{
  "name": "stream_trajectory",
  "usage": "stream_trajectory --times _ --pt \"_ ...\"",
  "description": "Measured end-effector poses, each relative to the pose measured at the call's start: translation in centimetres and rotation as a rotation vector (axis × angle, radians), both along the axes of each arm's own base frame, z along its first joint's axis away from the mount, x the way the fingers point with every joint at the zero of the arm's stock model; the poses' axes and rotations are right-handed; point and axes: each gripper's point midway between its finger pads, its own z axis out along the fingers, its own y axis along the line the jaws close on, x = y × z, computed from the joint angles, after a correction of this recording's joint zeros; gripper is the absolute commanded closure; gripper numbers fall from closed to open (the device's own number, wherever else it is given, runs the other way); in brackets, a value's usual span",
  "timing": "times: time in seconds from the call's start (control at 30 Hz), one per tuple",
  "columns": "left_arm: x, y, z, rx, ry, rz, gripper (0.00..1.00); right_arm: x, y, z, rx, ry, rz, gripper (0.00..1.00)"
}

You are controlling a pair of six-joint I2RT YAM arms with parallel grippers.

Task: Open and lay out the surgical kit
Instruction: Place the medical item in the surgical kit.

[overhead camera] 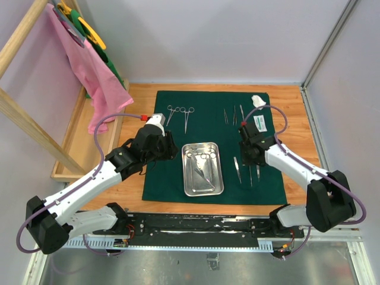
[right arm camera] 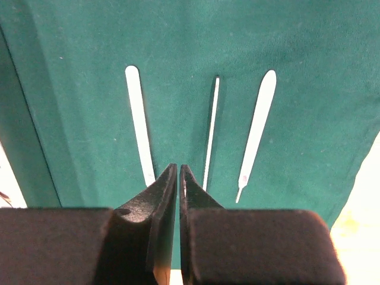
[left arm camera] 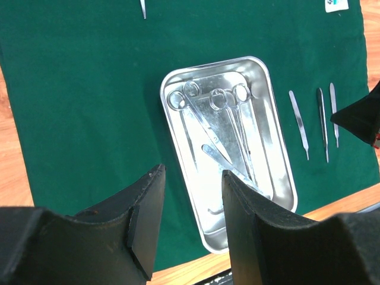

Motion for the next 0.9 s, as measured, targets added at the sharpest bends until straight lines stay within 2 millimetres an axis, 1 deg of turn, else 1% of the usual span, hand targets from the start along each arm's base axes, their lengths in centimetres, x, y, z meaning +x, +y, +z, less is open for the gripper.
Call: stream_trajectory --times 0.23,0.33,0.4,0.53,0.63,0.73,0.9 --pt "-0.1 0.1 -0.4 0.005 0.006 0.000 0.52 -0.4 -2.0 -1.1 -0.043 0.029 -0.059 0.97" --pt "-0.1 0.1 -0.4 0.005 0.006 0.000 0.52 -0.5 -2.4 -1.7 -0.062 0.050 -0.069 0.97" --pt "-0.1 0.1 -0.4 0.006 0.006 0.000 0.52 -0.8 -2.6 -2.6 -0.077 0.077 -0.070 0.97" --pt "-0.1 0.1 -0.4 0.006 0.006 0.000 0.52 -1.3 -2.9 -3.7 -0.096 0.117 -0.070 0.97" --pt "-0.1 0.1 -0.4 0.006 0.006 0.000 0.52 -0.9 -2.7 -3.8 -0.086 0.109 -0.069 0.98" --pt "-0.1 0.1 -0.4 0.006 0.006 0.000 0.52 -0.9 -2.5 -4.4 -0.081 0.127 -0.063 0.98" --pt "0.0 0.1 -0.4 0.005 0.006 0.002 0.52 -0.8 -2.3 -4.5 -0.072 0.126 -0.056 0.99"
